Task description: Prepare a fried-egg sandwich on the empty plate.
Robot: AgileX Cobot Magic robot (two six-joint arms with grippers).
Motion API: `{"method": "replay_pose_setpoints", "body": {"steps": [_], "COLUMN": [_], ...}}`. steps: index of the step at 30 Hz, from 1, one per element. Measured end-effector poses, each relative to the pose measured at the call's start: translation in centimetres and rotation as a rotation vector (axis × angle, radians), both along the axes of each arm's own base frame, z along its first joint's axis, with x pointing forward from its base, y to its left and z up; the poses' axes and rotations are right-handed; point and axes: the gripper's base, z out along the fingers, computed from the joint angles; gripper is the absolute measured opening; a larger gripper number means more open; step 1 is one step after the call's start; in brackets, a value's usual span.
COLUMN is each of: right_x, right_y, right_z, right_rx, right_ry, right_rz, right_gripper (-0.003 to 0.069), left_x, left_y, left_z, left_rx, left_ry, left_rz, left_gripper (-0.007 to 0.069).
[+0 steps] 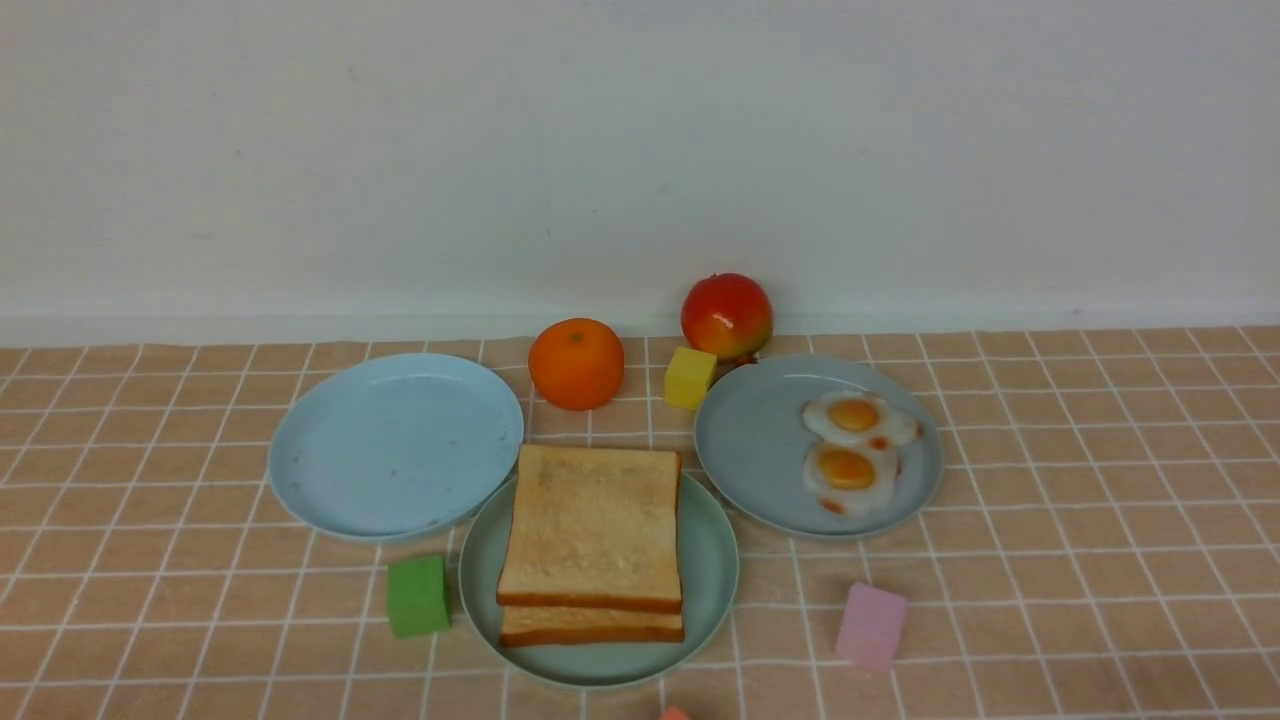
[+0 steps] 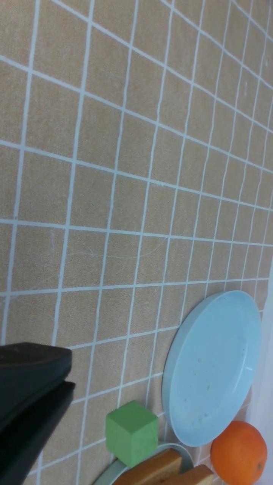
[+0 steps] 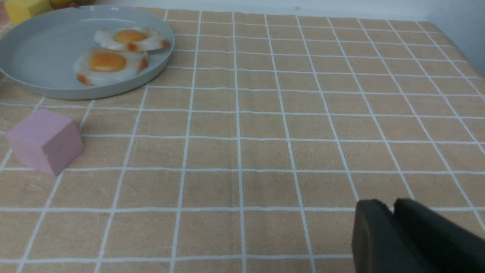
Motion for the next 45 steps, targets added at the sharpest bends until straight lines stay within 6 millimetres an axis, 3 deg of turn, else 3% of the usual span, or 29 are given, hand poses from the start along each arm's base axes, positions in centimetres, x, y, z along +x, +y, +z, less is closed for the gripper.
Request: {"method": "replay_pose_setpoints", "body": {"steps": [45], "right_x": [0.0], "right_y": [0.0], "right_z": [0.01], "right_rx": [0.0], "right_ry": [-0.001], "right_rz": [0.0], "right_gripper": [0.0144], "left_x": [0.0], "left_y": [0.0], "left_z": [0.0], "left_rx": [0.0], "left_ry": [0.0], "left_rz": [0.0], "left_gripper": [0.008]}}
